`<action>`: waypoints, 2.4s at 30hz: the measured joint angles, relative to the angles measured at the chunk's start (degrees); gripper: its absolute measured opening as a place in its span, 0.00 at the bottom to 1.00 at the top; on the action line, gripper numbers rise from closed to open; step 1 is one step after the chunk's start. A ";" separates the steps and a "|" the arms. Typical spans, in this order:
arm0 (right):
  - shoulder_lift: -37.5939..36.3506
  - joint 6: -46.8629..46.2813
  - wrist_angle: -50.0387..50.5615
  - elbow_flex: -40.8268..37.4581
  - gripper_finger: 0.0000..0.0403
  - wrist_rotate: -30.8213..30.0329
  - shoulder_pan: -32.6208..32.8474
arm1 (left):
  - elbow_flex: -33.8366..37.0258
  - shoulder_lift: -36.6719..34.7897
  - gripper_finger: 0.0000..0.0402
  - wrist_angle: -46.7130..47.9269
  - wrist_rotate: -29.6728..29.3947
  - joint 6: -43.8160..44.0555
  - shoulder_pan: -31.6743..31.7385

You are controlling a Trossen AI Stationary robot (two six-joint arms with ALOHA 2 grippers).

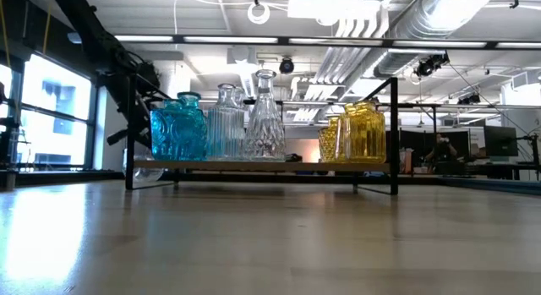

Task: Sort vases onto shelf
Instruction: Put the transparent vase on the shelf aligned with the other transparent vase

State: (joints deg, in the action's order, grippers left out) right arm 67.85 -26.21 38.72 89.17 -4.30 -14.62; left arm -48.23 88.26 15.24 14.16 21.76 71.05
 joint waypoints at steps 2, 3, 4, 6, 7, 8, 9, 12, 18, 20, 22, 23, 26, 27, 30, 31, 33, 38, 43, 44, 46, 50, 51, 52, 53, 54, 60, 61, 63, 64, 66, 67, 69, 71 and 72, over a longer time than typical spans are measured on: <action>0.00 -0.96 0.00 0.00 0.00 -0.04 0.44 | -0.02 0.61 0.00 -0.86 -0.67 0.02 0.00; 0.00 -0.99 0.00 0.00 0.00 -0.08 0.70 | -0.02 1.11 0.00 -0.73 -0.79 0.01 0.00; 0.00 -0.99 0.00 0.00 0.00 -0.13 0.95 | -0.02 1.69 0.00 0.00 -1.07 -0.16 0.00; 0.00 -1.37 -0.01 0.00 0.00 -0.12 1.32 | -0.02 2.97 0.00 2.00 -1.74 -1.52 -0.24; -0.01 -1.80 -0.02 0.00 0.00 -0.10 1.34 | -0.02 3.78 0.00 2.91 -1.99 -2.23 -0.47; -0.02 -1.92 -0.02 0.00 0.00 -0.06 1.39 | -0.02 4.42 0.00 3.17 -2.15 -2.54 -0.77; -0.02 -1.96 -0.02 0.00 0.00 -0.09 1.61 | 0.02 4.78 0.00 3.15 -2.43 -2.45 -1.15; -0.02 -1.98 -0.02 0.00 0.00 -0.16 2.13 | 0.04 4.75 0.00 2.06 -3.01 -2.18 -2.01; -0.02 -2.00 -0.02 0.00 0.00 -1.95 3.83 | 0.02 2.70 0.00 7.93 -3.70 -3.81 -2.45; -0.02 -1.92 -0.02 0.00 0.00 -2.30 4.19 | 0.02 1.10 0.00 10.27 -4.19 -5.19 -2.47; -0.02 -1.65 -0.02 0.00 0.00 -2.90 4.59 | 0.02 -0.58 0.00 12.55 -2.98 -6.49 -2.45; -0.02 -1.24 -0.02 0.00 0.00 -3.25 4.77 | 0.01 -1.30 0.00 14.02 -2.48 -7.71 -2.45; -0.02 -0.75 -0.19 0.00 0.00 -4.11 5.04 | -0.02 -2.66 0.00 17.10 -1.95 -11.62 -3.10; -0.04 -0.75 -0.20 0.00 0.00 -4.15 5.04 | -0.02 -2.92 0.00 16.97 -1.89 -11.65 -3.27; -0.04 -0.77 -0.22 0.00 0.00 -4.15 5.06 | -0.73 -3.18 0.00 18.60 -0.63 -11.88 -3.27; -0.04 -0.82 -0.23 0.00 0.00 -4.17 5.19 | -1.19 -3.16 0.00 19.71 -0.27 -12.66 -3.23; -0.04 -0.81 -0.46 0.00 0.00 -4.48 5.55 | -1.62 -3.23 0.00 20.94 0.12 -14.26 -3.19; -0.04 -0.77 -1.26 0.00 0.00 -4.96 5.85 | -1.61 -3.18 0.00 21.64 -0.11 -15.39 -3.21; -0.04 -0.77 -2.05 0.00 0.00 -5.13 6.75 | -2.05 -3.20 0.00 25.59 0.36 -22.11 -3.63; -0.05 -0.77 -2.23 0.00 0.00 -5.13 7.04 | -2.05 -3.20 0.00 25.90 0.34 -22.82 -3.67; -0.11 -0.77 -2.37 0.00 0.00 -5.21 7.74 | -2.05 -3.20 0.00 27.03 0.49 -25.00 -3.78; -0.25 -0.80 -2.43 0.00 0.00 -7.21 9.50 | -2.35 -3.20 0.00 32.81 -0.80 -33.00 -5.14; -0.38 -0.84 -2.41 0.00 0.00 -7.63 9.89 | -2.47 -3.20 0.00 33.31 -1.71 -33.43 -5.75; -0.52 -0.99 -2.50 0.00 0.00 -8.01 10.32 | -2.55 -3.20 0.00 33.29 -2.87 -33.48 -6.54; -0.73 -1.26 -2.48 0.00 0.00 -8.68 10.81 | -2.58 -3.20 0.00 33.63 -3.78 -33.44 -7.16; -0.86 -1.32 -2.36 0.00 0.00 -9.32 11.36 | -2.58 -3.20 0.00 34.73 -4.26 -33.43 -7.67; -1.92 -1.06 -2.54 0.00 0.00 -13.11 14.39 | -1.89 -4.05 0.00 47.19 -6.01 -35.10 -10.54; -2.08 -0.90 -2.51 0.00 0.00 -13.63 14.77 | -0.97 -4.40 0.00 48.99 -6.35 -34.68 -10.46; -2.12 -0.75 -2.54 0.00 0.00 -14.52 15.44 | 1.51 -6.46 0.00 51.13 -7.10 -35.15 -10.05; -2.26 -0.64 -2.43 0.00 0.00 -14.68 15.63 | 2.54 -8.15 0.00 51.00 -7.20 -34.71 -9.92; -2.40 -0.52 -2.41 0.00 0.00 -14.75 15.87 | 4.64 -10.91 0.00 49.73 -7.19 -32.77 -9.78; -2.45 -0.54 -2.45 0.00 0.00 -14.75 15.90 | 4.61 -12.25 0.00 50.11 -8.10 -31.68 -9.71; -2.41 -0.55 -2.32 0.00 0.00 -14.70 15.99 | 4.02 -15.99 0.00 49.07 -8.20 -29.59 -9.52; -2.38 -0.72 -2.28 0.00 0.00 -14.46 16.06 | 4.21 -18.36 0.00 49.64 -5.91 -28.98 -9.52; -2.39 -0.71 -2.27 0.00 0.00 -14.43 16.07 | 4.30 -19.62 0.00 50.49 -5.49 -28.51 -9.60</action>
State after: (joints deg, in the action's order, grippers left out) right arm 65.47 -26.92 36.45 89.17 -18.73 1.45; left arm -43.92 68.64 65.73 8.68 -6.76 61.44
